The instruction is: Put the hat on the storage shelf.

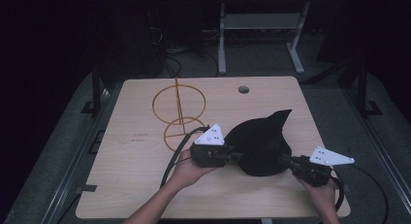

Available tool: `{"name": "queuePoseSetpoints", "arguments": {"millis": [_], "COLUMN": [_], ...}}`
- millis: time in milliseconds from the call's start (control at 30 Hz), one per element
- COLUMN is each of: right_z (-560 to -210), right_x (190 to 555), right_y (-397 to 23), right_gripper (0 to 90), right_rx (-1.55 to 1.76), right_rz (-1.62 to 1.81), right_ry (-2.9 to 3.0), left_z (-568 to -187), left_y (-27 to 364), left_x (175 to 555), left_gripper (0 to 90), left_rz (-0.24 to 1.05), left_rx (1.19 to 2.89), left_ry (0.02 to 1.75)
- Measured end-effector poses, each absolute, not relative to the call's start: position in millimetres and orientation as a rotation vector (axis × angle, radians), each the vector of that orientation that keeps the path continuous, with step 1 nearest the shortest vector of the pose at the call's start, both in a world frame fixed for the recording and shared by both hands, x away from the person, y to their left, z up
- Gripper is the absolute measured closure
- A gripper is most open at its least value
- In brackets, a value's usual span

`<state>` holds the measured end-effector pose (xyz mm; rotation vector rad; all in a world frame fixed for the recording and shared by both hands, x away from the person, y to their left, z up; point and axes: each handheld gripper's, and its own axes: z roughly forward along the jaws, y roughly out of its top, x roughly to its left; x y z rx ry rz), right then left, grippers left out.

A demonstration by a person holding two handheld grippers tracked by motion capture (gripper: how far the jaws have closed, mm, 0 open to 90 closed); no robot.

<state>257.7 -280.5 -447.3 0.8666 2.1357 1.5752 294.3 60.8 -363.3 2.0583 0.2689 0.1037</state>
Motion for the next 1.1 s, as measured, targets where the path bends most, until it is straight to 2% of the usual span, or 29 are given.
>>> {"name": "queuePoseSetpoints", "arguments": {"millis": [100,333,567,1100], "right_z": [-446.0,-439.3,-424.0,-394.2], "right_x": [256.3,254.2,251.2,250.1], "right_y": [-281.7,-287.1,-292.4,-299.5], "right_gripper": [86.4,86.6,86.7,86.9], "right_rx": [0.867,0.872,0.871,0.878], "right_rz": [1.577,1.606,1.597,1.634], "right_ry": [2.129,2.094,2.064,1.999], "left_z": [-362.5,-358.9,-358.0,-363.0], "left_y": [61.1,66.1,74.5,102.0], "left_x": [292.3,285.6,278.6,263.8], "left_gripper": [74.1,63.7,57.3,48.4], "left_rz": [0.125,0.167,0.193,0.24], "left_rx": [2.062,2.084,2.104,2.111], "left_ry": [0.26,0.255,0.265,0.289]}}
